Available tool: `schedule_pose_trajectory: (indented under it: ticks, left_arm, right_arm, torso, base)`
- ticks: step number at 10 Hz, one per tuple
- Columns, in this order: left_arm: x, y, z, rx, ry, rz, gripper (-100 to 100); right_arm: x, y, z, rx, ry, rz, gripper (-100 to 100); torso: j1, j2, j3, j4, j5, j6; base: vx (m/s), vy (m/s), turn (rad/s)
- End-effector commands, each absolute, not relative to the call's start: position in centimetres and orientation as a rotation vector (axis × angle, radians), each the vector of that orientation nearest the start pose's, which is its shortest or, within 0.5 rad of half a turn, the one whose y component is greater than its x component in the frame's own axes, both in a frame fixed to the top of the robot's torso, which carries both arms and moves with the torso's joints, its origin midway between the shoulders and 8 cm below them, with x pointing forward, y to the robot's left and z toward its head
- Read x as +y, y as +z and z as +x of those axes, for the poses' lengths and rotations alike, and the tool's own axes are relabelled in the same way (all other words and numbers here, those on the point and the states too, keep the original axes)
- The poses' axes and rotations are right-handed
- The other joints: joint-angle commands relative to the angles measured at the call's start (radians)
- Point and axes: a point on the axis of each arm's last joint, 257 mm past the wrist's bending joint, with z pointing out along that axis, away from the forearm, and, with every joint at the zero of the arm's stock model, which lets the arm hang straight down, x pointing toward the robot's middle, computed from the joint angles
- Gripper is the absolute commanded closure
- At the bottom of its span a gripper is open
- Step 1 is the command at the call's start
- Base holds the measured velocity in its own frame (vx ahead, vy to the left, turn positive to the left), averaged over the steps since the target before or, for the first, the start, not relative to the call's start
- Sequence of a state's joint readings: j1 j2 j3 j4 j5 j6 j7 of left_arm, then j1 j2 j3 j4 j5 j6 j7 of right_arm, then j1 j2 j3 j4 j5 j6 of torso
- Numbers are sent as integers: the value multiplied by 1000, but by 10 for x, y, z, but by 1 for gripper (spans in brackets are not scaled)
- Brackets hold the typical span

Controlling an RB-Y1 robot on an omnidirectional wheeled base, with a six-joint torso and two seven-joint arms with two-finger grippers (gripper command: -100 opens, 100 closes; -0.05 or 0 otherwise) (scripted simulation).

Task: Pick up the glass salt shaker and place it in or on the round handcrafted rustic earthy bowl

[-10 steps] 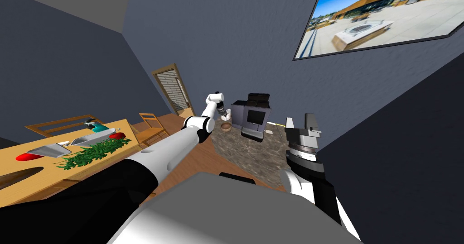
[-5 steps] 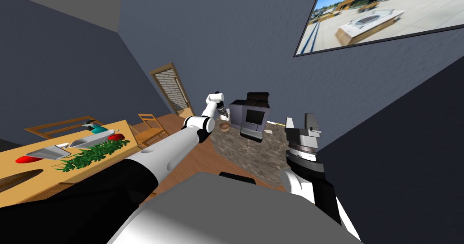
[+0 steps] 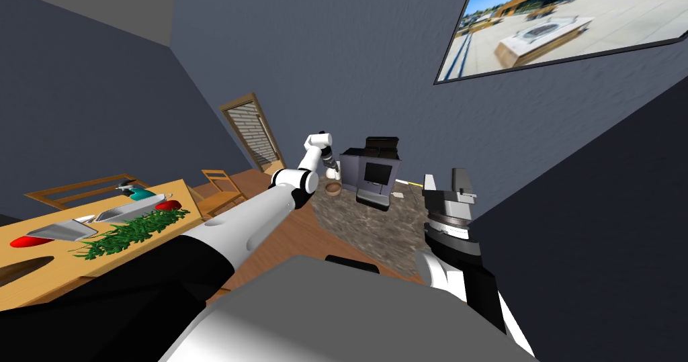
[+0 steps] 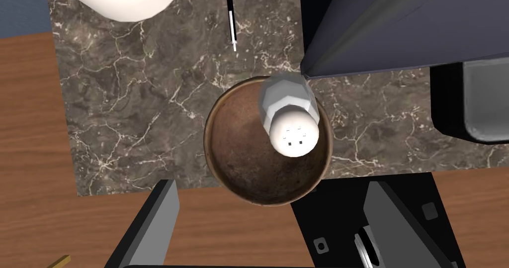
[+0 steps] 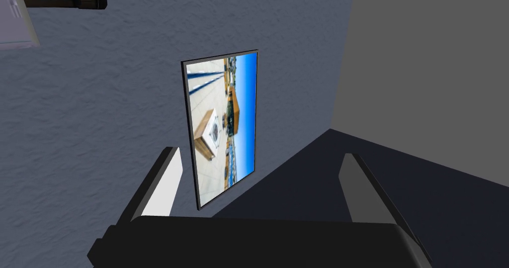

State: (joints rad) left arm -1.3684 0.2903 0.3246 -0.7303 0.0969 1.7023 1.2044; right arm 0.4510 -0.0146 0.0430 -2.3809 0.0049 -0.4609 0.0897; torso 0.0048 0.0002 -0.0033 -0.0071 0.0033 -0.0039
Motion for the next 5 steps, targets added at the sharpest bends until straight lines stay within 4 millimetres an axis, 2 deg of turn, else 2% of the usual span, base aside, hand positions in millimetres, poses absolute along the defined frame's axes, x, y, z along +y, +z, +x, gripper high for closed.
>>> schedule_pose_trajectory:
  ticks: [1,4,5]
  left_arm:
    - [202,-73,608,595,-617,-3020,-100]
    - [199,-48,603,584,-621,-3016,-100]
    - [199,-53,604,586,-623,-3016,-100]
  right_arm:
    - [-254,76,332,571,1299,533,0]
    - [-254,76,332,571,1299,533,0]
    - [-254,76,332,571,1299,533,0]
  torso:
    - [0,0,0,0,0,0]
    - [0,0,0,0,0,0]
    - [0,0,0,0,0,0]
  base:
    - [4,20,-18]
    - [3,17,-27]
    - [2,8,-5]
